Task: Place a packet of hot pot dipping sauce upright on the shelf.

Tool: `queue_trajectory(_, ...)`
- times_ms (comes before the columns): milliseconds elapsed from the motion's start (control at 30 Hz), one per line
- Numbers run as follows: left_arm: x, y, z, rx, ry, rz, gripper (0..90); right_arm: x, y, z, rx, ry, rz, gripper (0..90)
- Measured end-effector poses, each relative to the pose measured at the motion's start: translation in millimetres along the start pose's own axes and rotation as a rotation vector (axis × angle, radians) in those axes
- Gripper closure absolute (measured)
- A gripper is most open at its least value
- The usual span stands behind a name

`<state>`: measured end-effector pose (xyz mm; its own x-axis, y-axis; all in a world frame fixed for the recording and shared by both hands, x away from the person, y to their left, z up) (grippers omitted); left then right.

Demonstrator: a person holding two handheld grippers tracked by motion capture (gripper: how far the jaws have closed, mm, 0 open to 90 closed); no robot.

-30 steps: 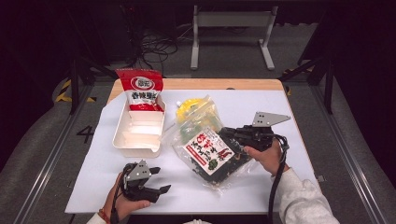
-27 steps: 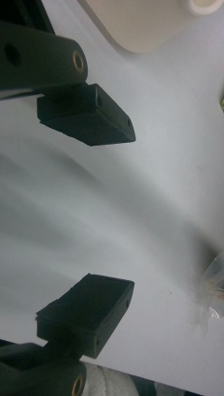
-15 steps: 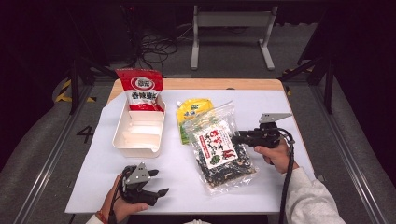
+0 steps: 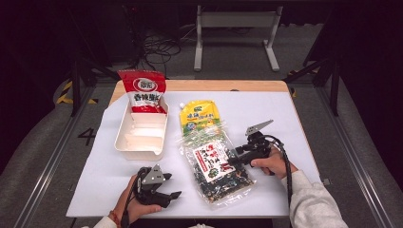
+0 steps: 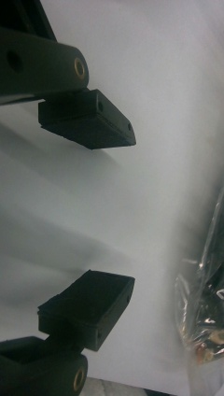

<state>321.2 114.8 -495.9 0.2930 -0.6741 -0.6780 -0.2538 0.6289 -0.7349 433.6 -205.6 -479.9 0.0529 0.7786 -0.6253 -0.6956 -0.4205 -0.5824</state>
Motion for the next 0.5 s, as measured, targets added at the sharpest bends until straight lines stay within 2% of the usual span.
queue_trajectory(133,1.1,-0.7,-0.6,0.004,0.002,0.004,28.3,-0.5,-0.5,0.2,0.005,0.001,-0.001,51.8)
queue_trajectory(200,1.3,-1.1,0.6,0.002,-0.001,0.005,28.9,-2.5,0.8,-1.0,0.022,-0.013,-0.01,61.2)
queue_trajectory(333,2.4,-2.3,1.5,-0.001,-0.01,0.004,30.3,-4.1,0.9,1.0,-0.002,-0.014,-0.02,66.9)
queue_trajectory(500,5.8,-8.5,4.3,-0.073,0.054,-0.048,29.9,-6.9,-0.3,10.8,-0.062,-0.014,-0.06,74.1)
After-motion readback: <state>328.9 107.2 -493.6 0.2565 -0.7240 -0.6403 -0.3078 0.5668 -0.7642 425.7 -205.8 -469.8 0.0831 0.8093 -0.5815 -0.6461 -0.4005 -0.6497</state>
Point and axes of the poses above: each handheld gripper's, and its own axes: x roughly forward along the jaws, y roughly out of its underside, z roughly to its left, the point moved 4 cm from there along x, roughly forward along the jaws, and after that the axes turned 9 degrees about x, right-handed, at the moved point
